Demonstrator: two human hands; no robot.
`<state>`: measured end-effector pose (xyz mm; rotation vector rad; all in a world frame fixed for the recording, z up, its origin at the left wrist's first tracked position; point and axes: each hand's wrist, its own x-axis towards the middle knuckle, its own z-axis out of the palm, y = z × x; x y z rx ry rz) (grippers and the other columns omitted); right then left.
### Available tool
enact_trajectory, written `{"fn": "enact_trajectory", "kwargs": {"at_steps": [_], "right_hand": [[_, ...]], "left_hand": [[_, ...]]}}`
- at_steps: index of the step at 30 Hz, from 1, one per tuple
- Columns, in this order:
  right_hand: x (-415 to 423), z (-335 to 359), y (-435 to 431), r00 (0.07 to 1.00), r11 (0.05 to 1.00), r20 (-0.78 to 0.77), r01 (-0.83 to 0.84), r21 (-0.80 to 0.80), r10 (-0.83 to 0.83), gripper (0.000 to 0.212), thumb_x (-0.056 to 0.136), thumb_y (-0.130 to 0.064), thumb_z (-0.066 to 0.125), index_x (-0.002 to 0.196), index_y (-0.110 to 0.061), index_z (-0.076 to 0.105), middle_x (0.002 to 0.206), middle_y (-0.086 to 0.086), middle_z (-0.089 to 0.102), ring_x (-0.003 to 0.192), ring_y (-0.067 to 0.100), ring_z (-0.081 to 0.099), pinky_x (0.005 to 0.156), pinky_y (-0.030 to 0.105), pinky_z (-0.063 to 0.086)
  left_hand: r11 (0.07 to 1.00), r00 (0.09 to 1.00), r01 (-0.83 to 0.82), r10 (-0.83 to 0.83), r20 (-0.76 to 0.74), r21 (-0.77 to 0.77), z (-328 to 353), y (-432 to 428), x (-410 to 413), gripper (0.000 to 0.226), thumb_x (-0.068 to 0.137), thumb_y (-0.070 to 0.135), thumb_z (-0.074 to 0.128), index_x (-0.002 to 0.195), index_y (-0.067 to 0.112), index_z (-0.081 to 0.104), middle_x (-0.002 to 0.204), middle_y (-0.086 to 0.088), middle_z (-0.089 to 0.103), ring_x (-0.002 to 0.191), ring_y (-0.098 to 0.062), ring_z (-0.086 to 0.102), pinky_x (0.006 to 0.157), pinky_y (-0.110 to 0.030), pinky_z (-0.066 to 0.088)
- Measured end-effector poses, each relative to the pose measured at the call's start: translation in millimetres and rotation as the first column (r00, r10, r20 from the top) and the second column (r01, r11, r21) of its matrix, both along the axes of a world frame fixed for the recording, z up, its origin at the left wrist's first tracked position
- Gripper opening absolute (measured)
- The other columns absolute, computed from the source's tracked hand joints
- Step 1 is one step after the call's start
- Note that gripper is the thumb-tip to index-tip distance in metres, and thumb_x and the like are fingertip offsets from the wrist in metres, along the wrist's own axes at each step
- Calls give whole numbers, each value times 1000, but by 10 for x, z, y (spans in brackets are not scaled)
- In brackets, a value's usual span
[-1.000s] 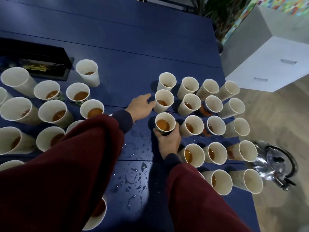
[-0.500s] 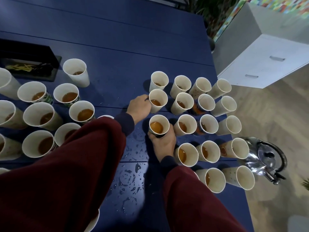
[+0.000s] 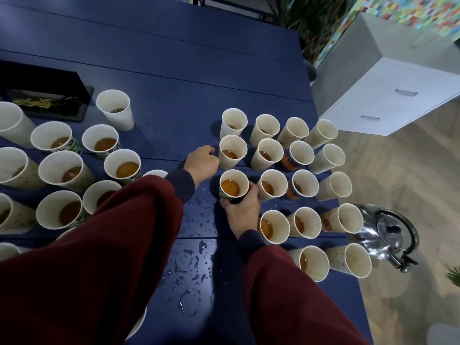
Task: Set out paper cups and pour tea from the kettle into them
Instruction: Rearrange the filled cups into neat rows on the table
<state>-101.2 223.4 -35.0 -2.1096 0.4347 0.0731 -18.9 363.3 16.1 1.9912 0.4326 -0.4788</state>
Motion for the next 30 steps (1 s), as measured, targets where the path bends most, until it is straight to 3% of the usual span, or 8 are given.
{"fn": "enact_trajectory", "kwargs": {"at_steps": [3, 5, 7, 9, 15, 20, 26, 30], "right_hand": [[-65, 33, 37, 998, 999, -45, 33, -4, -34, 58, 77, -9, 82, 124, -9, 47, 113, -1, 54, 102, 13, 50, 85, 18, 36], [-123, -2, 118, 992, 994, -67, 105, 9, -105, 52, 74, -10, 82, 115, -6, 50, 113, 7, 57, 103, 23, 55, 90, 28, 43], [-188, -49, 236, 977, 981, -97, 192, 17, -189, 51, 72, -12, 83, 111, -2, 52, 114, 15, 57, 108, 32, 56, 97, 42, 46], [-246, -78, 365, 969, 975, -130, 218, 43, -211, 46, 73, -14, 83, 105, -3, 51, 111, 17, 57, 104, 35, 57, 93, 43, 48], [-355, -77, 663, 976, 985, -179, 141, 104, -120, 44, 78, -15, 79, 111, -9, 50, 114, 13, 59, 102, 28, 60, 97, 42, 48], [-389, 54, 748, 977, 985, -135, -155, 74, 164, 53, 79, -15, 80, 122, -13, 50, 119, 6, 58, 103, 18, 59, 98, 40, 50], [-489, 131, 717, 927, 927, -7, -376, 10, 376, 86, 71, -33, 87, 143, -19, 43, 141, -3, 54, 128, 14, 52, 107, 38, 46], [-593, 126, 699, 949, 957, 146, -287, 44, 278, 55, 72, -30, 84, 118, -25, 55, 106, -7, 68, 94, 10, 65, 82, 40, 55]], "left_hand": [[991, 996, 21, -33, 82, 135, 106, 121, -47, 33, 91, 11, 49, 120, 9, 65, 119, -11, 66, 114, -32, 58, 97, -34, 48], [976, 987, 38, -69, 142, 213, 200, 265, -64, 24, 92, 12, 52, 107, 8, 70, 110, -8, 69, 109, -28, 60, 88, -28, 45], [949, 977, 73, -130, 168, 306, 298, 466, -129, 19, 91, 14, 55, 102, 11, 70, 104, -6, 70, 106, -29, 61, 87, -30, 45], [903, 962, 136, -219, 164, 407, 350, 682, -213, 17, 90, 17, 58, 103, 13, 69, 104, -7, 71, 105, -31, 62, 92, -35, 47], [653, 824, 479, -565, -44, 587, 310, 1007, -658, 63, 81, 44, 75, 134, 18, 54, 125, -9, 61, 115, -29, 57, 92, -36, 46], [490, 773, 493, -625, -105, 719, 248, 962, -773, 58, 84, 35, 71, 135, 20, 49, 128, -10, 52, 116, -30, 52, 97, -39, 47], [572, 763, 484, -647, 1, 662, 494, 730, -899, 54, 75, 43, 70, 123, 23, 54, 117, -4, 52, 111, -26, 51, 90, -43, 50], [616, 747, 535, -665, 17, 578, 550, 522, -999, 55, 73, 48, 70, 121, 27, 53, 111, 1, 51, 109, -22, 51, 81, -37, 44]]}}
